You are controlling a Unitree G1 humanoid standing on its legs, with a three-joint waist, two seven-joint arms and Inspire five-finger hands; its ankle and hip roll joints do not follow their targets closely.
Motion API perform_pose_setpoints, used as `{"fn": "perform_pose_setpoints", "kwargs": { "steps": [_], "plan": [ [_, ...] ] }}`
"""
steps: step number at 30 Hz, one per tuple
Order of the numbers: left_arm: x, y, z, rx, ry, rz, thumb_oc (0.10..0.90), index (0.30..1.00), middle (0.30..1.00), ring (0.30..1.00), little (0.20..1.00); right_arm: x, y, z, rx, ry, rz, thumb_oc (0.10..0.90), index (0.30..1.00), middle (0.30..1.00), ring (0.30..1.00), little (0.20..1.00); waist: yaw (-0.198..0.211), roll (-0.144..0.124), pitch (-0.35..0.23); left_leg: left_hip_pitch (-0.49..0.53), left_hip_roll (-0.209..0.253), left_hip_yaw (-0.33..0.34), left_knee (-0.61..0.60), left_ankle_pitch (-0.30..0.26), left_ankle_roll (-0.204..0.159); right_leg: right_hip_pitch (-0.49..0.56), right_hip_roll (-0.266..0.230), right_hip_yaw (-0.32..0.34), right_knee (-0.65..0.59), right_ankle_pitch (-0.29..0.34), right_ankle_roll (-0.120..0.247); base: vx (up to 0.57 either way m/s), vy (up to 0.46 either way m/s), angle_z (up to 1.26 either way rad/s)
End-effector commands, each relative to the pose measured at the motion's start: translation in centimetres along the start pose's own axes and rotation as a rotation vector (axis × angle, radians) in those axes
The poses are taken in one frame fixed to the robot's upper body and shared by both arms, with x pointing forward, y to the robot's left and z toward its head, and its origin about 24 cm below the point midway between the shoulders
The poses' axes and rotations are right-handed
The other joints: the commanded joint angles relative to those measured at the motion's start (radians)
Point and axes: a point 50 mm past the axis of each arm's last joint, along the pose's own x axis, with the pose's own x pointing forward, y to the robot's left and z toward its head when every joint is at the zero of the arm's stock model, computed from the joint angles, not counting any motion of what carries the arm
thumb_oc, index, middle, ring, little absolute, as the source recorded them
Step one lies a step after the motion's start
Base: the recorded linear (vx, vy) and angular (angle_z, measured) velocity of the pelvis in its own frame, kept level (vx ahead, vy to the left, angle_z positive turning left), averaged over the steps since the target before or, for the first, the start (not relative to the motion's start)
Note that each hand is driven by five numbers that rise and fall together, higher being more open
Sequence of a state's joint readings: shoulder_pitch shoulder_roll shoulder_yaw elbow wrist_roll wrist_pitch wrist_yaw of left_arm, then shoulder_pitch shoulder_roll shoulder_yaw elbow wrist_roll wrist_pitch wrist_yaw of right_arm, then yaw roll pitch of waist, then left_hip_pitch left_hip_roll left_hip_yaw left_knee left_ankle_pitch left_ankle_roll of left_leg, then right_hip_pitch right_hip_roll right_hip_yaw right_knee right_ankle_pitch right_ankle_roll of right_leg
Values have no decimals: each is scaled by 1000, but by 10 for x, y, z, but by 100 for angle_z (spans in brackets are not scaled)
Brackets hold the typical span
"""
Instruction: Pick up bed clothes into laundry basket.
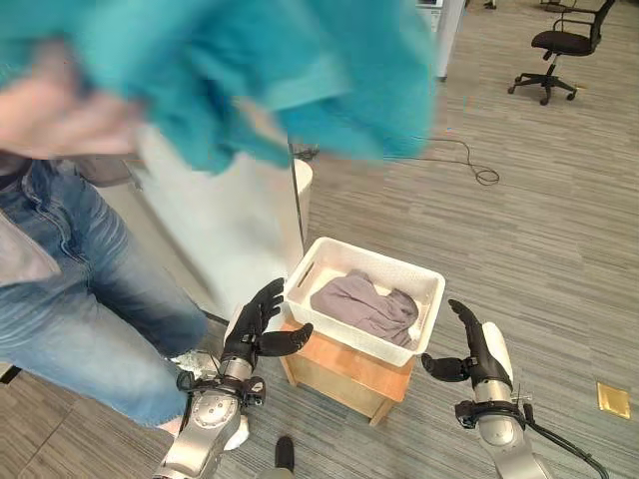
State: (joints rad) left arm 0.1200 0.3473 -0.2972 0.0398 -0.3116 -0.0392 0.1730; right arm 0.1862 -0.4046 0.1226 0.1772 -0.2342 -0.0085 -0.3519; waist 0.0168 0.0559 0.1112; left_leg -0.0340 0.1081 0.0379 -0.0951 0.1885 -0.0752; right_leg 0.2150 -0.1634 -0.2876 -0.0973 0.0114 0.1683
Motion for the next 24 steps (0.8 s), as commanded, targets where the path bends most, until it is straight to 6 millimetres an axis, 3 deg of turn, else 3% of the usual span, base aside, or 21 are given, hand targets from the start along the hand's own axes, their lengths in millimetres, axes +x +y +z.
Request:
{"fn": "perform_pose_setpoints", "kwargs": {
  "steps": [1,11,13,17,19,21,24],
  "plan": [
    [16,15,60,26,-311,64,800,900,900,900,900,24,-29,72,37,-337,-148,800,900,900,900,900,53,-34,9,111,15,-4,8,-162,-8,-33,13,-7,19,-60,-26,-36,-41,23],
    [4,38,50,13,-279,161,800,900,900,900,900,32,-37,104,33,-475,-137,800,900,900,900,900,148,-24,7,62,32,-78,23,-103,-43,-1,48,-91,13,-88,-55,-64,-75,35],
    [1,39,47,5,-272,168,800,900,900,900,900,31,-36,105,39,-483,-131,800,900,900,900,900,152,-22,11,61,34,-80,26,-98,-46,1,52,-94,13,-90,-58,-69,-61,17],
    [-9,49,39,-11,-251,213,800,900,900,900,900,32,-29,119,35,-550,-78,800,900,900,900,900,210,-8,69,-30,29,-94,131,-75,-60,9,49,-132,11,-91,-71,-192,-55,29],
    [-10,53,40,-10,-261,229,800,900,900,900,900,33,-28,123,31,-564,-77,800,900,900,900,900,212,-19,101,-73,38,-30,218,-101,-47,-8,31,-165,16,-81,-81,-322,-53,61],
    [-12,56,39,-5,-260,244,800,900,900,900,900,36,-26,127,26,-575,-69,800,900,900,900,900,197,-43,108,-70,73,87,327,-173,-12,-35,9,-205,23,-68,-97,-302,-70,99],
    [-15,64,42,11,-273,275,800,900,900,900,900,39,-29,135,42,-600,-80,800,900,900,900,900,175,-65,110,-32,132,194,505,-254,-2,-55,-4,-288,39,-65,-126,-200,-91,125]
  ]
}}
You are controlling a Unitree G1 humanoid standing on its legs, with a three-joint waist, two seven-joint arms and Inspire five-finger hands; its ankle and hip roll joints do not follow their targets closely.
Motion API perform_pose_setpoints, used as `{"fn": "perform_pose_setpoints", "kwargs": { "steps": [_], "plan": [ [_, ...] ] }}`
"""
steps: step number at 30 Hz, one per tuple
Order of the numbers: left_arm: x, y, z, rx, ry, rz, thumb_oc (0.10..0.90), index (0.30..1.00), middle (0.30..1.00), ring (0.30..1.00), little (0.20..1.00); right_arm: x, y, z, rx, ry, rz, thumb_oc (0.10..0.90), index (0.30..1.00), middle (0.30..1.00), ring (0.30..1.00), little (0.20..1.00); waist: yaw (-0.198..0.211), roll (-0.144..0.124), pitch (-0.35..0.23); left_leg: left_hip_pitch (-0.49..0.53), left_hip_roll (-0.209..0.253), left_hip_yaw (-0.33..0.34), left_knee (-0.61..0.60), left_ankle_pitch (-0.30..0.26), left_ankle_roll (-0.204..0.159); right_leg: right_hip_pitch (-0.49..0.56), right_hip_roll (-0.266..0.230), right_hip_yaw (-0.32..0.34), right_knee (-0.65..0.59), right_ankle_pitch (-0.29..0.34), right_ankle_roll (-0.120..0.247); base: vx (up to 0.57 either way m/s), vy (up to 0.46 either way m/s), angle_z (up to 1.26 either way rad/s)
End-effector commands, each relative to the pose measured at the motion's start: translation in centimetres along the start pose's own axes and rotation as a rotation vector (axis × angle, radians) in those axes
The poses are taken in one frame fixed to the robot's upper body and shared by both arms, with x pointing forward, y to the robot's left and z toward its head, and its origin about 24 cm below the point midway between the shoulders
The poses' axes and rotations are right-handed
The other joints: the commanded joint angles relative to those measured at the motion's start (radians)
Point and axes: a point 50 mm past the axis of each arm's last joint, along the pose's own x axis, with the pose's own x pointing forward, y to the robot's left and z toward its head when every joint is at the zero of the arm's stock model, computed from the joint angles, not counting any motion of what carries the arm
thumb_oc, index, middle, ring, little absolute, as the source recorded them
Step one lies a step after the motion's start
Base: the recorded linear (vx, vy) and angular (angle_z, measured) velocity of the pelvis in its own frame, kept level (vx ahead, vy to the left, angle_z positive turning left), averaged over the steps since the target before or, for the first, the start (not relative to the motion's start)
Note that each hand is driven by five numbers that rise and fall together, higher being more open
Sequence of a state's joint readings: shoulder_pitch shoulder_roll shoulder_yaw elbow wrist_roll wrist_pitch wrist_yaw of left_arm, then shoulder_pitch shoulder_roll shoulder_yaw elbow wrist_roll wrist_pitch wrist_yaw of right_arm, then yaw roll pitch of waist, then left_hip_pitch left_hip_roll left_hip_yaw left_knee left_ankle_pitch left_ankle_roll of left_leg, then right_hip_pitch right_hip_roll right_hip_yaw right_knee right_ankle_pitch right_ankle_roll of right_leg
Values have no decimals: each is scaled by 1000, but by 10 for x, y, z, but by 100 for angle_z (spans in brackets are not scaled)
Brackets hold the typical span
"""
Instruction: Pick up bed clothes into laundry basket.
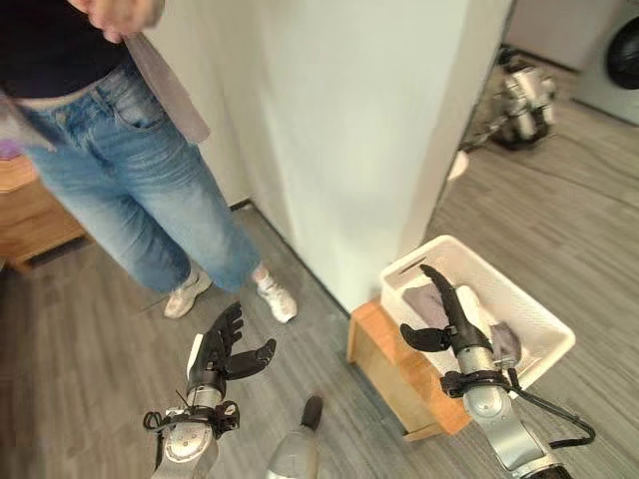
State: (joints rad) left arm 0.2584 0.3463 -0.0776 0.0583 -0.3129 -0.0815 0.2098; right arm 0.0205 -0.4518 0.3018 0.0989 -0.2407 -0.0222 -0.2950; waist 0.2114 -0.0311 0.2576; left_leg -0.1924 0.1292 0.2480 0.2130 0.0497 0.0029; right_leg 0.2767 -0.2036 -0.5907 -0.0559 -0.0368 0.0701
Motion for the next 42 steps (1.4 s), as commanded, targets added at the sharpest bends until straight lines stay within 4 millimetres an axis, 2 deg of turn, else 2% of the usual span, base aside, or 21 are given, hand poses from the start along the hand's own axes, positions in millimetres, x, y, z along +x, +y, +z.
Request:
{"fn": "perform_pose_setpoints", "kwargs": {
  "steps": [1,3,6,7,8,10,12,15,16,17,18,19,20,24,25,28,30,35,40,41,42],
  "plan": [
    [14,3,63,-16,-325,7,800,900,900,900,900,32,-56,59,16,-314,-239,800,900,900,900,900,-31,22,-47,160,138,-1,210,-151,-96,-115,43,4,0,-35,-29,-121,-30,79],
    [18,6,70,-9,-350,29,800,900,900,900,900,33,-60,57,38,-301,-269,800,900,900,900,900,-62,14,-67,227,203,112,200,-158,-100,-128,31,-78,12,-33,-43,-149,54,123],
    [23,10,80,2,-383,62,800,900,900,900,900,29,-64,49,71,-265,-302,800,900,900,900,900,-121,9,-104,306,249,274,114,-131,-117,-138,11,-193,37,-32,-52,-150,116,200],
    [24,10,80,3,-383,62,800,900,900,900,900,29,-64,49,72,-265,-303,800,900,900,900,900,-123,8,-104,307,247,272,106,-127,-118,-138,10,-197,39,-34,-52,-40,225,239],
    [23,10,81,9,-386,64,800,900,900,900,900,25,-65,42,84,-236,-312,800,900,900,900,900,-153,17,-121,329,214,297,9,-142,-111,-143,-3,-227,67,-16,-43,22,270,235],
    [22,13,79,12,-383,77,800,900,900,900,900,22,-63,41,85,-230,-305,800,900,900,900,900,-153,17,-128,339,164,265,-62,-154,-101,-151,-25,-223,111,9,-17,61,321,123],
    [20,16,83,16,-404,91,800,900,900,900,900,22,-63,43,82,-234,-300,800,900,900,900,900,-155,15,-119,353,118,260,-124,-155,-77,-184,-77,-225,216,22,14,21,243,20],
    [20,16,83,16,-405,92,800,900,900,900,900,23,-63,43,82,-235,-299,800,900,900,900,900,-156,11,-118,355,111,261,-130,-153,-74,-188,-87,-223,227,18,17,15,56,41],
    [20,31,84,46,-400,120,800,900,900,900,900,30,-129,89,124,-432,-440,800,900,900,900,900,-158,-2,-127,357,104,252,-143,-158,-69,-208,-107,-204,286,29,43,49,54,13],
    [21,30,84,44,-402,118,800,900,900,900,900,30,-130,89,124,-432,-441,800,900,900,900,900,-158,-2,-124,356,102,252,-144,-158,-68,-210,-111,-203,290,28,44,-23,239,16],
    [15,39,99,16,-497,198,800,900,900,900,900,-8,-91,37,158,-263,-347,800,900,900,900,900,-246,9,-82,337,71,171,-221,-122,-50,-369,-88,169,394,46,136,-72,189,45],
    [15,39,99,17,-496,198,800,900,900,900,900,-8,-91,37,158,-262,-347,800,900,900,900,900,-245,9,-84,336,70,171,-221,-121,-50,-371,-89,171,395,46,136,-10,170,131],
    [16,36,99,-12,-508,189,800,900,900,900,900,-12,-93,37,157,-272,-372,800,900,900,900,900,-271,12,-78,318,55,77,-244,-105,-58,-370,-33,341,328,-6,133,65,-72,187],
    [30,25,104,-45,-513,154,800,900,900,900,900,-9,-102,57,136,-363,-414,800,900,900,900,900,-321,4,-78,266,36,-89,-253,-83,-76,-326,11,615,195,-16,124,80,-173,157],
    [31,22,107,-48,-523,141,800,900,900,900,900,-8,-101,60,129,-375,-403,800,900,900,900,900,-319,0,-83,263,29,-112,-254,-87,-79,-318,11,653,174,-18,117,52,-160,162],
    [34,26,107,-49,-527,163,800,900,900,900,900,3,-96,79,97,-454,-362,800,900,900,900,900,-280,-21,-102,270,30,-126,-251,-83,-94,-260,-34,589,94,2,123,19,-241,105],
    [31,30,104,-64,-520,179,800,900,900,900,900,6,-92,88,85,-495,-318,800,900,900,900,900,-261,-21,-119,266,48,-120,-252,-55,-106,-227,-24,579,47,17,114,12,-284,40],
    [22,38,88,-87,-470,224,800,900,900,900,900,8,-82,96,94,-532,-219,800,900,900,900,900,-241,9,-129,282,99,-128,-279,-8,-141,-159,11,524,-20,12,93,20,-235,23],
    [15,41,79,-145,-453,244,800,900,900,900,900,13,-74,101,131,-556,-157,800,900,900,900,900,-223,41,-97,250,142,-154,-275,55,-177,-140,58,487,-31,-16,66,-65,-182,3],
    [12,41,80,-165,-462,243,800,900,900,900,900,14,-75,103,157,-565,-154,800,900,900,900,900,-215,40,-83,228,140,-156,-246,59,-180,-141,59,480,-31,-17,61,-130,-166,20],
    [11,40,82,-184,-472,237,800,900,900,900,900,14,-75,105,170,-577,-151,800,900,900,900,900,-214,27,-63,196,145,-129,-169,62,-180,-133,50,460,-31,-25,55,-209,-200,32]
  ]
}}
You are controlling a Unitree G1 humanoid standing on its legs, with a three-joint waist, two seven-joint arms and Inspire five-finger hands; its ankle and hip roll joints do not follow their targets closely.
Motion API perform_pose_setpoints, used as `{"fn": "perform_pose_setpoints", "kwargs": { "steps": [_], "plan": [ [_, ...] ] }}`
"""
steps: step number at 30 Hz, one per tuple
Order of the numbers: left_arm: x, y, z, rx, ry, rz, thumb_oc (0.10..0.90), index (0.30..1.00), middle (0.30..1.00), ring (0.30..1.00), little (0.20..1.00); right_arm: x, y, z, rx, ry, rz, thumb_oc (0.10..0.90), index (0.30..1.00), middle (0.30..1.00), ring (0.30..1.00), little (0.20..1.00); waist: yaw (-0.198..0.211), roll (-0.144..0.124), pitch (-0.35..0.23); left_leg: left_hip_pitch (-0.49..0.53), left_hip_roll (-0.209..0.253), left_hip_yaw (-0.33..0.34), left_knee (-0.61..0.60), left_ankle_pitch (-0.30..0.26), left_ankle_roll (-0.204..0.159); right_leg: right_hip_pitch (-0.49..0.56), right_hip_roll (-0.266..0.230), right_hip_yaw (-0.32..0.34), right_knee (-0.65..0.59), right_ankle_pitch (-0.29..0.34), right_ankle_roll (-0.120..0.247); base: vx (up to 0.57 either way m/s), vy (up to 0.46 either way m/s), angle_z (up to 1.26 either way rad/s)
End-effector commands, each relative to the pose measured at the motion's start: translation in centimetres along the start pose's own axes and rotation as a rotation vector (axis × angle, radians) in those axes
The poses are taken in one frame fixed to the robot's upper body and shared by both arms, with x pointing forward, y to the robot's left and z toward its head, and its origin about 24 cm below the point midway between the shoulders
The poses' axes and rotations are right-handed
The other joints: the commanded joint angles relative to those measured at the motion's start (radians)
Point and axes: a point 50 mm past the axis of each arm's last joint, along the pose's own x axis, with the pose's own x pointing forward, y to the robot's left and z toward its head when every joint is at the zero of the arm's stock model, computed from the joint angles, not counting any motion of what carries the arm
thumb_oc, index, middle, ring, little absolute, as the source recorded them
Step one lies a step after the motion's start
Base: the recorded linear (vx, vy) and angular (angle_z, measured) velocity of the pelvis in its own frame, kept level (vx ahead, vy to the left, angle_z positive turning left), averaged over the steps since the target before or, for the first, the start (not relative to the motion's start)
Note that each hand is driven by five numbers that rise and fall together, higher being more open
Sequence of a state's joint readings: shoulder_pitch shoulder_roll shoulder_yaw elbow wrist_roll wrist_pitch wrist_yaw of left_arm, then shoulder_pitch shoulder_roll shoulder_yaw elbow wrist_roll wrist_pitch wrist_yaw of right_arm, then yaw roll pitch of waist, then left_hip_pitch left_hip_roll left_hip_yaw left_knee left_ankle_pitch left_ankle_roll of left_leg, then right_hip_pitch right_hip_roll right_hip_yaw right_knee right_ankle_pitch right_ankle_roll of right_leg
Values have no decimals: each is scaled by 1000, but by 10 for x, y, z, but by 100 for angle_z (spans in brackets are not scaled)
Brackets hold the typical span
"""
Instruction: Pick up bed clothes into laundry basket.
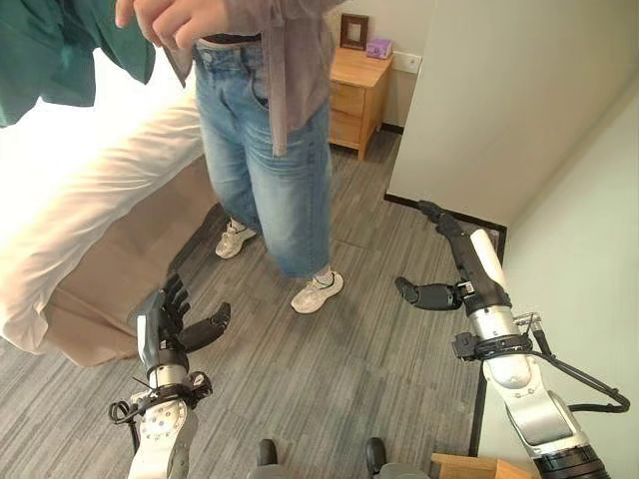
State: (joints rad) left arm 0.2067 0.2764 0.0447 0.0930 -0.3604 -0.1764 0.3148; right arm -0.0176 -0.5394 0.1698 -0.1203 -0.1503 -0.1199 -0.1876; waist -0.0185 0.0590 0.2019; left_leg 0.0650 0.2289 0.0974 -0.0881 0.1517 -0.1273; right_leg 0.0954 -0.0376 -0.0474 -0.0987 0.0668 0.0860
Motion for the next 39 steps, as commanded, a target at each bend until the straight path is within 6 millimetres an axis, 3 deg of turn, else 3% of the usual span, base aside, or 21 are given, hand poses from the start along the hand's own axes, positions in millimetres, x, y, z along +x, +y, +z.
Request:
{"fn": "perform_pose_setpoints", "kwargs": {
  "steps": [1,2,3,5,6,8,9,10,12,13,14,15,17,19,21,22,24,29,32,34,39],
  "plan": [
    [13,8,70,-97,-359,-22,800,900,900,900,900,22,-18,49,96,-284,-88,800,900,900,900,900,2,-81,7,-103,58,86,239,-49,-45,45,-123,-116,11,-127,26,-273,-267,47],
    [14,6,73,-106,-368,-37,800,900,900,900,900,23,-21,49,78,-282,-95,800,900,900,900,900,-5,-102,15,-121,66,153,316,-56,-35,41,-129,-138,11,-123,9,-370,-394,93],
    [16,3,77,-100,-381,-68,800,900,900,900,900,27,-28,48,46,-283,-121,800,900,900,900,900,-9,-132,24,-150,79,225,540,-130,-25,34,-129,-174,14,-120,-20,-272,-306,101],
    [16,2,77,-95,-383,-77,800,900,900,900,900,28,-30,49,46,-281,-135,800,900,900,900,900,-12,-141,19,-155,70,244,613,-153,-28,33,-126,-187,15,-118,-30,-149,-225,94],
    [17,1,76,-93,-372,-86,800,900,900,900,900,24,-34,42,61,-247,-155,800,900,900,900,900,-28,-152,-1,-127,73,311,633,-164,-21,31,-119,-241,17,-120,-43,-83,-172,60],
    [17,-1,74,-96,-356,-98,800,900,900,900,900,20,-33,37,79,-218,-158,800,900,900,900,900,-41,-147,-7,-88,89,354,596,-181,-20,46,-108,-272,20,-132,-44,-37,-58,64],
    [17,-6,72,-97,-342,-124,800,900,900,900,900,15,-34,29,94,-178,-170,800,900,900,900,900,-69,-143,-24,-37,112,406,535,-209,-24,43,-101,-297,20,-140,-41,1,26,89],
    [16,-13,68,-73,-314,-178,800,900,900,900,900,8,-33,20,111,-131,-176,800,900,900,900,900,-88,-133,-38,11,98,427,433,-253,-12,52,-97,-323,25,-147,-33,-2,107,100],
    [15,-17,65,-47,-300,-213,800,900,900,900,900,1,-33,13,119,-96,-180,800,900,900,900,900,-98,-139,-46,36,56,421,337,-252,4,60,-111,-345,32,-141,-23,3,160,147],
    [14,-23,64,-28,-291,-251,800,900,900,900,900,-9,-29,1,164,-31,-186,800,900,900,900,900,-110,-146,-59,55,12,384,200,-227,5,34,-123,-367,84,-132,-5,-7,139,140],
    [14,-23,64,-28,-291,-251,800,900,900,900,900,-9,-29,1,164,-31,-186,800,900,900,900,900,-111,-148,-61,56,10,384,197,-225,6,33,-125,-368,85,-133,-4,-101,223,114],
    [14,-30,65,-21,-284,-289,800,900,900,900,900,-21,-25,-8,193,30,-191,800,900,900,900,900,-134,-167,-57,83,-17,395,89,-186,31,-39,-141,-385,207,-116,11,-123,155,55],
    [13,-32,68,-1,-304,-299,800,900,900,900,900,-21,-18,-7,217,27,-182,800,900,900,900,900,-159,-185,-34,105,-39,379,35,-181,49,-138,-155,-331,358,-90,61,-161,139,52],
    [16,-33,68,27,-308,-291,800,900,900,900,900,-20,-13,-14,206,63,-180,800,900,900,900,900,-188,-186,-18,95,-44,348,21,-181,60,-208,-132,-199,420,-68,130,-149,74,48],
    [17,-34,67,30,-303,-291,800,900,900,900,900,-17,-13,-11,190,49,-178,800,900,900,900,900,-196,-170,-16,80,-40,321,22,-180,62,-218,-125,-87,370,-83,115,-24,26,65],
    [17,-34,66,28,-301,-299,800,900,900,900,900,-16,-11,-10,193,42,-171,800,900,900,900,900,-193,-171,-22,71,-41,300,29,-186,56,-171,-150,-41,248,-99,86,48,-35,44],
    [18,-28,64,39,-291,-285,800,900,900,900,900,-17,-8,-16,209,78,-156,800,900,900,900,900,-159,-176,-38,73,-47,296,38,-182,43,-113,-190,-77,143,-67,92,79,-41,37],
    [11,-19,54,60,-253,-279,800,900,900,900,900,-18,-9,-19,167,88,-123,800,900,900,900,900,-122,-173,-51,99,-38,293,25,-168,28,-39,-187,-104,81,-44,97,106,-52,14],
    [11,-16,53,78,-249,-267,800,900,900,900,900,-19,-11,-20,142,93,-119,800,900,900,900,900,-121,-170,-50,98,-33,284,21,-163,24,-30,-184,-114,75,-46,95,25,-42,-1],
    [15,-8,59,247,-298,-220,800,900,900,900,900,-20,-14,-23,99,104,-127,800,900,900,900,900,-118,-162,-47,89,-21,266,17,-153,13,-25,-174,-123,72,-58,91,30,-92,6],
    [21,7,59,384,-304,-145,800,900,900,900,900,-20,-22,-24,15,103,-125,800,900,900,900,900,-121,-150,-38,67,15,238,62,-158,-16,-24,-148,-133,82,-102,62,84,-136,22]
  ]
}}
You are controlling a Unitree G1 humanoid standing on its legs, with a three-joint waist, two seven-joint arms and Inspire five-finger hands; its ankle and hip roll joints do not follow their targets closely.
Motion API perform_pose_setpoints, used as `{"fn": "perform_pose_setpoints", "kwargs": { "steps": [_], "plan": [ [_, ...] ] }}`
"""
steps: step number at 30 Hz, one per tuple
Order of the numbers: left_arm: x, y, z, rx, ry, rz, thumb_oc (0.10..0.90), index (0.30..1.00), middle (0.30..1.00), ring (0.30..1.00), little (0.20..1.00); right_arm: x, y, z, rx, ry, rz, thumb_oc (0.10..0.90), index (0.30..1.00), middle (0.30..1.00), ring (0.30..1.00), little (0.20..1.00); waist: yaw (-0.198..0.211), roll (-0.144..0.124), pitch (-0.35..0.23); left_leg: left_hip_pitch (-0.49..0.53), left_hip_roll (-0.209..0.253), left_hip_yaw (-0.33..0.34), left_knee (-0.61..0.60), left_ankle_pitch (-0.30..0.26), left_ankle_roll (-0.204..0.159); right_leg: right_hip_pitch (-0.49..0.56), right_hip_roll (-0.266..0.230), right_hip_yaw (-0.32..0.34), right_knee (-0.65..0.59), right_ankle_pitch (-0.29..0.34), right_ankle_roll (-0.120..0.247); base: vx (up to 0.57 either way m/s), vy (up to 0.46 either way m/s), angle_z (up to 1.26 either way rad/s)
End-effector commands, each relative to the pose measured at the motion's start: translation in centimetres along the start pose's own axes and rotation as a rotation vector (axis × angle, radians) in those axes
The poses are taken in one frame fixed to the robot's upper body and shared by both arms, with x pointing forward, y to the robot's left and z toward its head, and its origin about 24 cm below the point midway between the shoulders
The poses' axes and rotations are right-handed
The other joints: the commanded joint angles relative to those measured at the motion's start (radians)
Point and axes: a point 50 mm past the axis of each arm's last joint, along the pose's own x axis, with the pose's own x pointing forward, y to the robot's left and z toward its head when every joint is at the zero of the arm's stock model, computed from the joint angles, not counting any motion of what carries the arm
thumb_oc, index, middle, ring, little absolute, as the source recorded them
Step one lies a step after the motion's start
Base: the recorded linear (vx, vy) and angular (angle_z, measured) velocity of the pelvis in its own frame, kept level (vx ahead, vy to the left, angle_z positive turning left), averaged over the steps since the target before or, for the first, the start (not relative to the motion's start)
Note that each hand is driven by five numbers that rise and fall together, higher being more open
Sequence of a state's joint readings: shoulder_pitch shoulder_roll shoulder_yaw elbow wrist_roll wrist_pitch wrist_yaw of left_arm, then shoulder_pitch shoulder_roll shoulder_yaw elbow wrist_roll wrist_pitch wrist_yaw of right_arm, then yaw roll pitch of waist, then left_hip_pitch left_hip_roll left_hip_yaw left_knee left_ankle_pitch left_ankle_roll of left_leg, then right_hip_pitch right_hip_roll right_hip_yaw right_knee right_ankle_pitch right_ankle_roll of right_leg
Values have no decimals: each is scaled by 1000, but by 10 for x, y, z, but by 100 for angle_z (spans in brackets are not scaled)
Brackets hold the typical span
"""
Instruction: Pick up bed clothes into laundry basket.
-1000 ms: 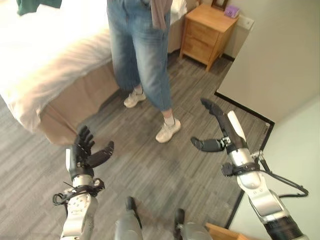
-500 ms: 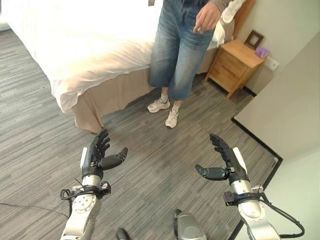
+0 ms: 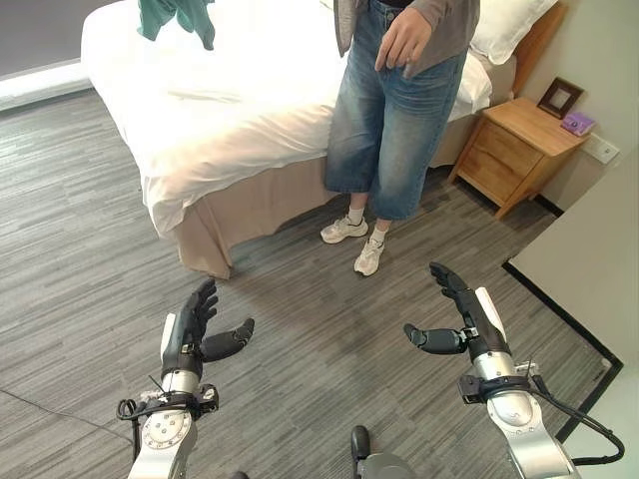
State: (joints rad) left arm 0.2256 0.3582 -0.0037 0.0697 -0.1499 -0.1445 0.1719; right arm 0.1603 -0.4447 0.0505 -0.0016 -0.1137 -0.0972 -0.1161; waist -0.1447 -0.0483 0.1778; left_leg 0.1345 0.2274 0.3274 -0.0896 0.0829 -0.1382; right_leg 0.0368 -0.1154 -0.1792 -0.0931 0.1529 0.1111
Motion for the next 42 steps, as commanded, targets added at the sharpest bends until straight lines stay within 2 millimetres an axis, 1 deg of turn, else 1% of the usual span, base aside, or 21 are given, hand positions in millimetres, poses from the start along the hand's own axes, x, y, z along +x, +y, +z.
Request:
{"fn": "perform_pose_setpoints", "kwargs": {
  "steps": [1,2,3,5,7,8,10,12,14,19,21,23,25,27,28,32,34,35,37,41,42],
  "plan": [
    [19,37,47,132,-234,131,800,900,900,900,900,17,-30,47,-99,-246,-143,800,900,900,900,900,7,-42,-5,-20,24,7,114,-91,-11,41,-69,-2,72,-196,26,83,-247,25],
    [16,43,43,158,-215,159,800,900,900,900,900,17,-38,56,-174,-289,-168,800,900,900,900,900,16,-37,31,-106,82,-18,352,-44,-49,75,-49,-12,56,-215,-15,29,-188,12],
    [16,43,44,158,-217,160,800,900,900,900,900,17,-38,56,-174,-290,-169,800,900,900,900,900,14,-34,31,-117,87,-23,360,-42,-50,71,-45,-14,56,-210,-19,23,-236,0],
    [12,49,33,153,-171,206,800,900,900,900,900,23,-43,68,-250,-338,-177,800,900,900,900,900,59,-57,84,-263,148,-27,625,60,-62,138,-34,-37,35,-245,-58,74,-264,13],
    [11,50,28,153,-148,214,800,900,900,900,900,24,-43,69,-257,-337,-171,800,900,900,900,900,70,-60,91,-301,143,-6,638,38,-48,153,-31,-35,28,-253,-61,206,-114,-6],
    [6,53,21,150,-113,229,800,900,900,900,900,25,-45,68,-301,-327,-172,800,900,900,900,900,89,-56,86,-357,120,33,585,-18,-21,178,-33,-28,18,-275,-50,275,-5,-3],
    [3,55,18,153,-99,236,800,900,900,900,900,24,-45,67,-335,-321,-169,800,900,900,900,900,97,-56,75,-363,102,57,514,-41,-7,185,-42,-25,16,-294,-37,307,121,-16],
    [2,54,15,163,-86,238,800,900,900,900,900,27,-44,63,-385,-310,-165,800,900,900,900,900,112,-34,63,-366,100,94,289,25,-8,215,-38,-23,13,-317,-7,435,244,-13],
    [7,50,17,182,-89,219,800,900,900,900,900,35,-40,61,-431,-300,-133,800,900,900,900,900,132,-19,52,-412,150,153,89,101,-10,272,-56,-38,7,-351,33,508,278,9],
    [6,48,16,177,-82,192,800,900,900,900,900,38,-34,65,-462,-316,-95,800,900,900,900,900,148,-20,26,-410,136,111,41,161,-9,332,-100,-7,39,-388,65,508,256,-6],
    [10,49,18,192,-85,176,800,900,900,900,900,41,-25,68,-448,-332,-80,800,900,900,900,900,167,-47,6,-396,111,78,52,186,3,315,-139,33,115,-361,81,531,269,-85],
    [14,47,18,220,-77,148,800,900,900,900,900,45,-16,67,-431,-321,-55,800,900,900,900,900,169,-82,-1,-361,64,75,71,146,37,276,-172,60,242,-263,112,465,237,-97],
    [21,47,26,236,-107,139,800,900,900,900,900,49,-11,73,-413,-341,-58,800,900,900,900,900,160,-108,4,-293,9,108,77,80,90,190,-215,118,455,3,130,428,331,-26],
    [27,45,36,256,-151,134,800,900,900,900,900,54,-10,82,-398,-371,-81,800,900,900,900,900,144,-94,19,-216,-31,111,53,28,118,103,-236,109,570,77,117,394,306,26],
    [31,44,41,259,-173,129,800,900,900,900,900,55,-13,84,-399,-377,-95,800,900,900,900,900,134,-83,26,-187,-41,103,37,13,125,55,-212,117,584,63,99,537,251,25],
    [40,33,54,235,-227,86,800,900,900,900,900,53,-22,95,-389,-429,-135,800,900,900,900,900,42,-67,56,-70,-97,32,17,-82,119,-114,-91,59,445,-173,66,622,140,58],
    [44,29,60,231,-249,71,800,900,900,900,900,55,-27,103,-394,-460,-156,800,900,900,900,900,-2,-74,58,-3,-125,0,8,-132,110,-161,-44,31,274,-172,54,653,13,111],
    [51,24,67,218,-275,62,800,900,900,900,900,58,-28,113,-398,-492,-169,800,900,900,900,900,-19,-85,52,44,-148,-29,3,-165,102,-213,-29,9,154,-129,55,750,-16,71],
    [57,20,72,207,-290,70,800,900,900,900,900,63,-29,119,-401,-514,-185,800,900,900,900,900,-41,-89,50,102,-154,-52,3,-212,85,-245,-31,-68,66,-73,65,553,-25,92],
    [59,19,76,202,-308,76,800,900,900,900,900,65,-35,126,-437,-538,-213,800,900,900,900,900,-53,-101,40,164,-169,-61,49,-280,82,-247,-48,-189,74,-63,51,459,-73,79],
    [57,15,69,188,-287,67,800,900,900,900,900,64,-40,123,-472,-529,-229,800,900,900,900,900,-77,-96,21,183,-164,-83,186,-318,58,-206,-31,-155,86,-67,14,588,-137,26]
  ]
}}
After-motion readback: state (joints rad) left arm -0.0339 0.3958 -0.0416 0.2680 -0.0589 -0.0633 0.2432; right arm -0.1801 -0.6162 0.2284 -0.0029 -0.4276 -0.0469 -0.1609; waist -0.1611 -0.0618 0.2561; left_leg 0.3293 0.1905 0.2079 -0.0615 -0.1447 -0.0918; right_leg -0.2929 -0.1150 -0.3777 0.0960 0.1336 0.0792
